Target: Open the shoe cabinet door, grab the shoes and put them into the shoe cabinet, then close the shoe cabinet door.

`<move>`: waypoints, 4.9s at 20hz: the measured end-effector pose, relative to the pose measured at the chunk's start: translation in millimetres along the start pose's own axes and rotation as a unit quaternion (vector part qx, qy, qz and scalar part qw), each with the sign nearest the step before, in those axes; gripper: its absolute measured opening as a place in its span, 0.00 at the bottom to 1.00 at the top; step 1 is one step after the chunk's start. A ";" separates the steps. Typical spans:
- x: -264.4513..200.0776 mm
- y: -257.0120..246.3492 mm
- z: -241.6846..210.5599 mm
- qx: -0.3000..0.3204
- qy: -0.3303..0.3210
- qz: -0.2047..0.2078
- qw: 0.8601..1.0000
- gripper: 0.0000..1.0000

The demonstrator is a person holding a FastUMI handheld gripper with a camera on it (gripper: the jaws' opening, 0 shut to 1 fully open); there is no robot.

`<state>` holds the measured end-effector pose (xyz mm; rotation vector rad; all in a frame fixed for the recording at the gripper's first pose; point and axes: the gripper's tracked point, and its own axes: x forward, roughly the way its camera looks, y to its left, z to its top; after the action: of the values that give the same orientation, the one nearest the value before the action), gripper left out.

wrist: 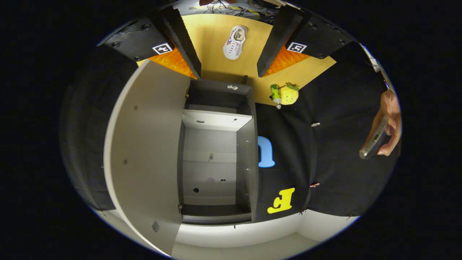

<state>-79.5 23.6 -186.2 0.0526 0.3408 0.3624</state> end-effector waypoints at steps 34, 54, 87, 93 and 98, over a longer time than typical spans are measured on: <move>222.7 29.2 -342.1 0.079 0.182 -0.079 0.977 0.60; 197.7 -19.2 -167.7 0.056 0.092 -0.090 0.990 0.05; 470.4 -91.2 122.6 -0.031 0.087 -0.106 0.990 0.05; 500.5 -98.8 110.2 -0.043 0.111 -0.117 0.986 0.05; 510.1 -91.6 103.6 -0.055 0.123 -0.120 0.984 0.06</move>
<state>434.7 120.8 -260.7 -0.1420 0.5643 0.1480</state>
